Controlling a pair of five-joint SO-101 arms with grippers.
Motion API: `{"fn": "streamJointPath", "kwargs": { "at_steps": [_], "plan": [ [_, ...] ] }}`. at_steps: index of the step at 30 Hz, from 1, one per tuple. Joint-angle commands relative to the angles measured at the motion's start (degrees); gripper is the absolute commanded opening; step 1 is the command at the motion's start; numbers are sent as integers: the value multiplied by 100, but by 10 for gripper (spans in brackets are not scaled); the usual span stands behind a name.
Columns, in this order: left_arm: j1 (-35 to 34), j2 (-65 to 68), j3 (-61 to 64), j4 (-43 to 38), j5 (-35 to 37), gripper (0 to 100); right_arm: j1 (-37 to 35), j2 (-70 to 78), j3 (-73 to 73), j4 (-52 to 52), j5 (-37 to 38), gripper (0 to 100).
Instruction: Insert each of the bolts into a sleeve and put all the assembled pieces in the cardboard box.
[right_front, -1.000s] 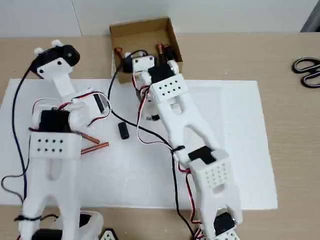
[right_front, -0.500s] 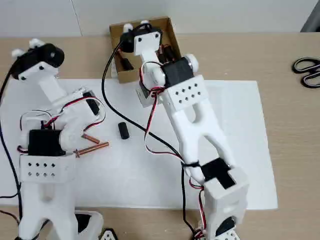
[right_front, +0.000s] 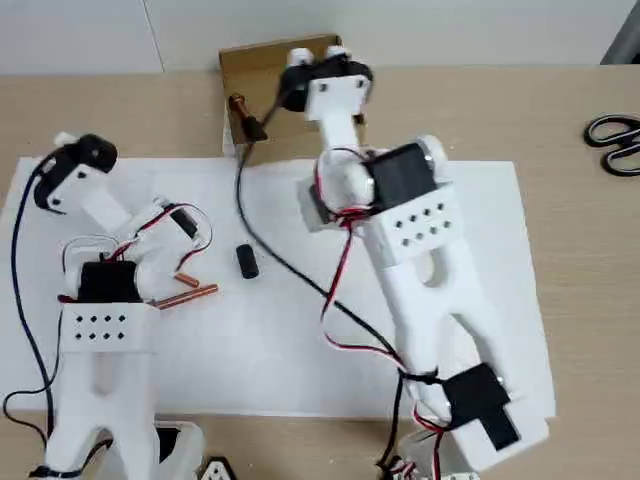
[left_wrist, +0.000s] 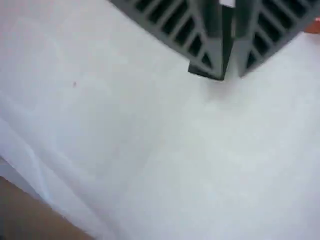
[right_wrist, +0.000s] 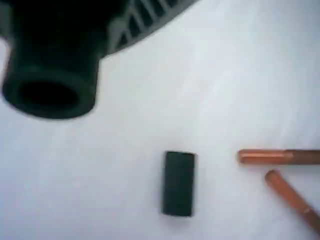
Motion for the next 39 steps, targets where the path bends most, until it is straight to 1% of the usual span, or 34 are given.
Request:
{"fn": "streamJointPath", "kwargs": {
  "at_steps": [1,6,10,12,17,28,30,35,39],
  "plan": [
    [-53,-141,224,-431,167,13,426,-312,35,48,-299,3],
    [-413,-97,611,-835,-141,11,848,-277,44,48,-536,3],
    [-624,167,848,-958,-448,11,884,-215,44,57,-536,3],
    [-756,343,848,-976,-527,11,875,-163,53,57,-536,3],
    [-1073,651,848,-1336,-624,11,875,-22,53,57,-536,3],
    [-1090,1336,848,-1398,-686,17,848,400,53,40,-545,3],
    [-1099,1407,848,-1398,-668,47,848,435,53,40,-545,3],
    [-1099,1451,866,-1398,-580,175,848,435,53,40,-545,3],
    [-1169,1468,857,-1398,-378,191,848,444,53,31,-545,3]
  ]
}}
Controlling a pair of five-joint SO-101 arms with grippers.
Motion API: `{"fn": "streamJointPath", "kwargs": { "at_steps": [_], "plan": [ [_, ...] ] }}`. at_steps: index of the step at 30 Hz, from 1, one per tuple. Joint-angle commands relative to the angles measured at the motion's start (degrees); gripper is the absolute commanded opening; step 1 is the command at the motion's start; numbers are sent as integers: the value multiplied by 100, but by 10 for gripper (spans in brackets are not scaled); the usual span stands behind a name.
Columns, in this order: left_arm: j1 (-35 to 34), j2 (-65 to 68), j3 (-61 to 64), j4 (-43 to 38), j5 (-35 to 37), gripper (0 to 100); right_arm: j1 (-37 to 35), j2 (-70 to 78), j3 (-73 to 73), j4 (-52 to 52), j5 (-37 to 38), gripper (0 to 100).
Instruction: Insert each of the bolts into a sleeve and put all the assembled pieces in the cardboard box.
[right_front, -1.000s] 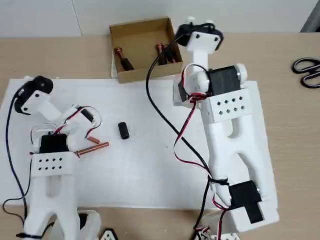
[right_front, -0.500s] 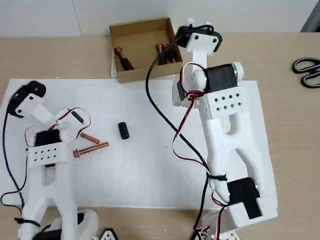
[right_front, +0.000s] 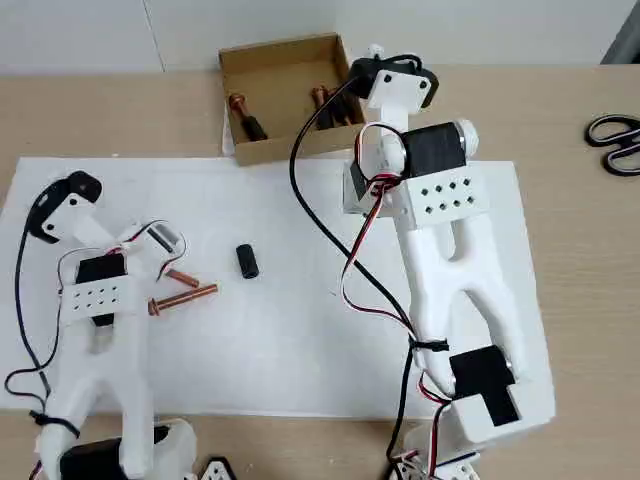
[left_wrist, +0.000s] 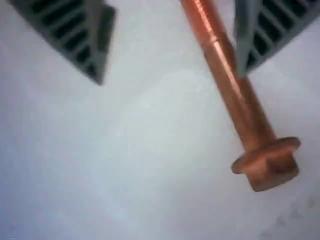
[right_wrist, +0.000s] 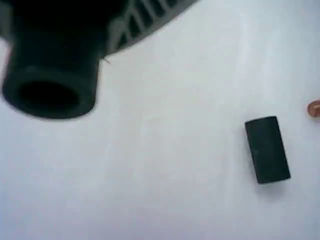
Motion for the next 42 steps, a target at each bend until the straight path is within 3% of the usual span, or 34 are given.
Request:
{"fn": "streamJointPath", "kwargs": {
  "at_steps": [1,15,23,32,42],
  "plan": [
    [-123,-18,-40,-123,176,191,31,-31,-18,31,-53,3],
    [-325,26,-4,-123,167,191,4,-31,378,-180,-62,4],
    [-352,1213,-127,-457,176,195,-180,-75,378,-171,-53,4],
    [-325,1354,-356,-492,185,193,-189,-75,378,-171,-53,4],
    [-44,1354,-365,-1099,176,192,-198,-57,378,-171,-53,4]
  ]
}}
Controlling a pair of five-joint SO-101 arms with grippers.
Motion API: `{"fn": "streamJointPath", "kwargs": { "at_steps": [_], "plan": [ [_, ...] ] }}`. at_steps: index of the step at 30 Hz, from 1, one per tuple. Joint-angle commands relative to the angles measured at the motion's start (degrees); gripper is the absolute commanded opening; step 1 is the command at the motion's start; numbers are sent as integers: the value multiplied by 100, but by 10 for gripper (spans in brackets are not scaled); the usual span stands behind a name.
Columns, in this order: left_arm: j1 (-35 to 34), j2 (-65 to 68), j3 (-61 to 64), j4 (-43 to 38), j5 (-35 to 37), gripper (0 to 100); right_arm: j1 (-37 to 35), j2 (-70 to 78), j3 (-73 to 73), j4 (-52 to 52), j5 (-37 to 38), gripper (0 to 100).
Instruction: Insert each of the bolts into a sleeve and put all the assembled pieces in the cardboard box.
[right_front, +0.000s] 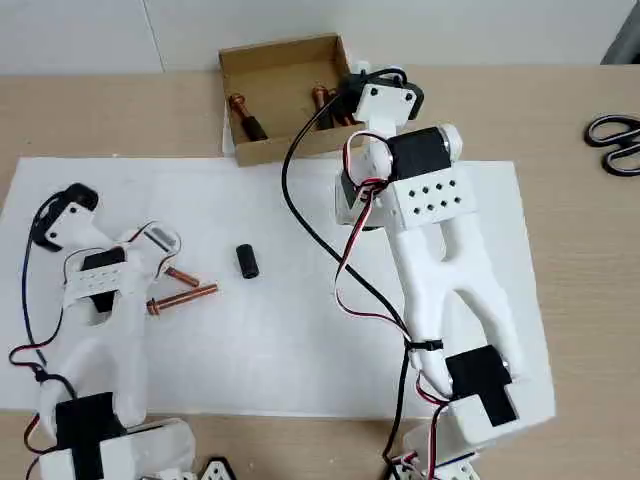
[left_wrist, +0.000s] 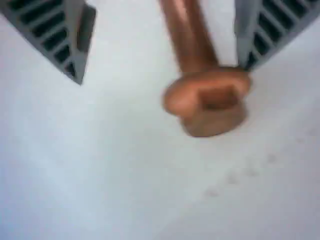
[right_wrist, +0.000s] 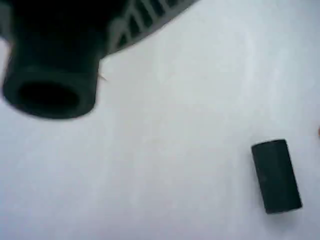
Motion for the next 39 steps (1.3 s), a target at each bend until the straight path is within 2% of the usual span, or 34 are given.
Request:
{"fn": "streamJointPath", "kwargs": {
  "at_steps": [1,8,14,21,29,35,39],
  "plan": [
    [211,-9,-242,-132,18,192,-40,-75,-26,-92,-53,4],
    [343,448,-391,-185,35,192,-40,-92,-26,-92,-53,4],
    [334,993,-1112,457,149,192,-40,-92,-26,-92,-44,4],
    [334,1134,-1218,484,158,190,-31,-101,-26,-92,-44,4],
    [343,1134,-1218,475,141,8,-31,-75,-26,-92,-44,4],
    [343,1125,-1297,484,141,6,-22,-57,-26,-101,-44,4],
    [343,1125,-1631,862,149,6,-13,-57,-26,-101,-44,4]
  ]
}}
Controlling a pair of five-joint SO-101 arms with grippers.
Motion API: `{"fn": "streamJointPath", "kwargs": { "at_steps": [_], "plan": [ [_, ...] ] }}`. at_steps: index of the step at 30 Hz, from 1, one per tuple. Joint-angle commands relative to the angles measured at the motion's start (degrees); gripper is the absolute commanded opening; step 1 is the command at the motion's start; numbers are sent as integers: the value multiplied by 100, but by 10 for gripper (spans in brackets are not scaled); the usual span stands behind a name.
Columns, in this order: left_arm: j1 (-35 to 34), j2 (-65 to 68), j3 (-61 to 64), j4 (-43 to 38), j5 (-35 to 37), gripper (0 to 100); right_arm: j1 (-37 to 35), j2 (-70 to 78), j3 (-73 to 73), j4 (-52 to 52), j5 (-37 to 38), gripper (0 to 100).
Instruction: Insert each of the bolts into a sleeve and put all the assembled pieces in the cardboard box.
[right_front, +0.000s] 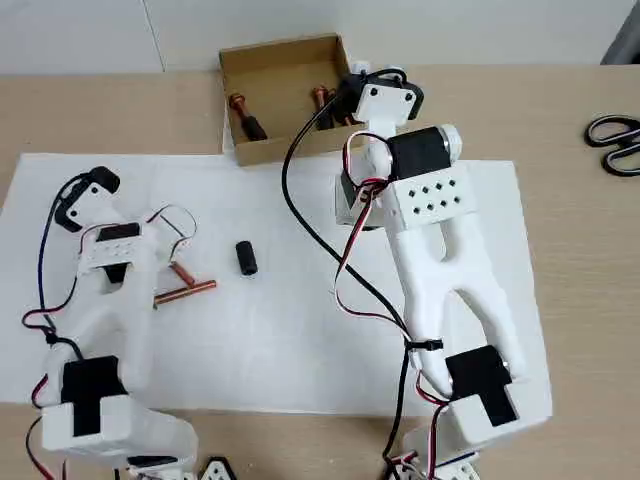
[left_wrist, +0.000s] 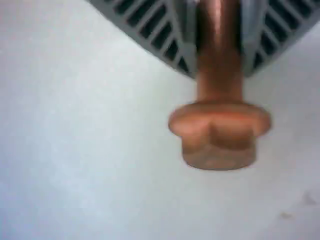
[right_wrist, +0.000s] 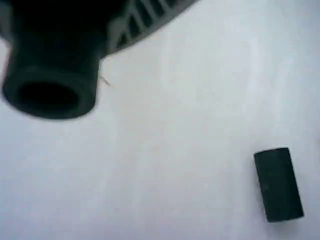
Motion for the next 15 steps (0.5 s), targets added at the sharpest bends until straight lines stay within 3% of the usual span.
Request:
{"fn": "streamJointPath", "kwargs": {
  "at_steps": [1,15],
  "plan": [
    [-9,-9,-479,378,18,6,-13,-57,-26,-101,-44,4],
    [132,-18,-2563,2409,18,6,-13,-101,-26,-101,-44,4]
  ]
}}
